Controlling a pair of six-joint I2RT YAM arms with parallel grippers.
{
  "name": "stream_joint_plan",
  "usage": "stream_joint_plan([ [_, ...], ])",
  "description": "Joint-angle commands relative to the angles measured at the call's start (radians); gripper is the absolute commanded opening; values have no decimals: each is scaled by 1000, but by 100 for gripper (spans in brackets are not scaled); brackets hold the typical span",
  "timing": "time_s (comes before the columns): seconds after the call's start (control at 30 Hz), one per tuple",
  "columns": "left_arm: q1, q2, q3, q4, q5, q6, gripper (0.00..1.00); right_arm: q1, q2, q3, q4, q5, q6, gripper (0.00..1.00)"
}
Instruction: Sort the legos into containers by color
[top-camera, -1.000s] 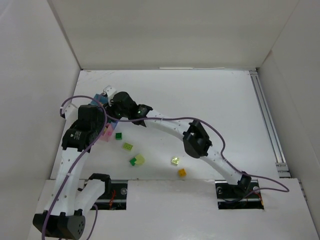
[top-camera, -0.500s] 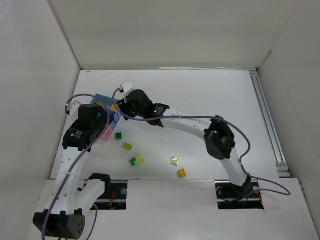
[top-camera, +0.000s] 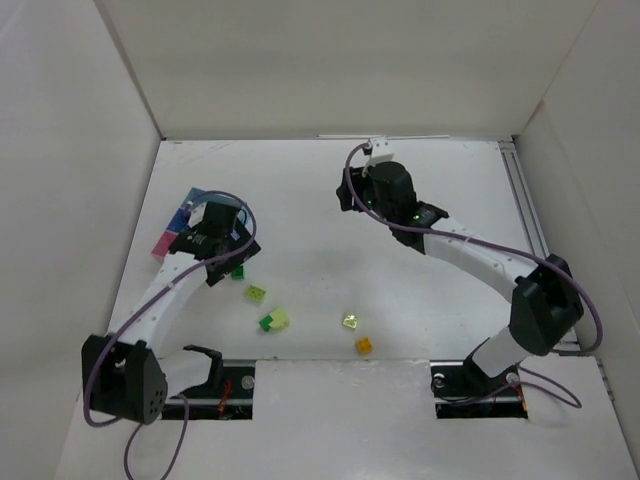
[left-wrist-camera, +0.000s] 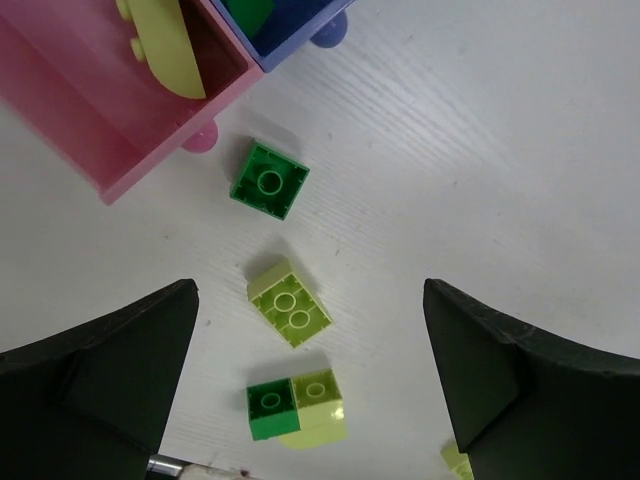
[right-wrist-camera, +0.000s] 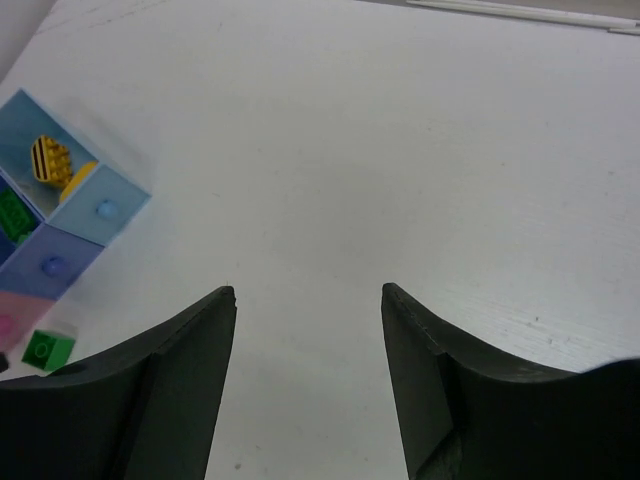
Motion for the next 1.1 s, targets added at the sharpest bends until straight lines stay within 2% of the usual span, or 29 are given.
stream_joint_plan([
  [0.0,-16,109,-13,20,-63,-16,92,-15,-92,-54,63,-52,17,65],
  [0.23,-25,203,-22,54,-113,-79,87,-73,-238,-182,63,-108,17,69],
  [0.43,-25,281,-22,63,-169,-103,77,-136,-343,-251,63,-117,8,70],
  [0.7,-64,345,-22,106,-222,-117,73,-156,-353,-260,54,-138,-3,70],
  [0.73,-64,345,-22,122,-231,-117,68,-165,-353,-260,54,-138,-3,70],
  [0.9,-64,379,-22,132,-294,-137,68,-165,-353,-260,54,-149,-3,70],
  [1.07,-64,414,-22,123,-294,-148,65,-165,-375,-260,54,-149,-3,70],
])
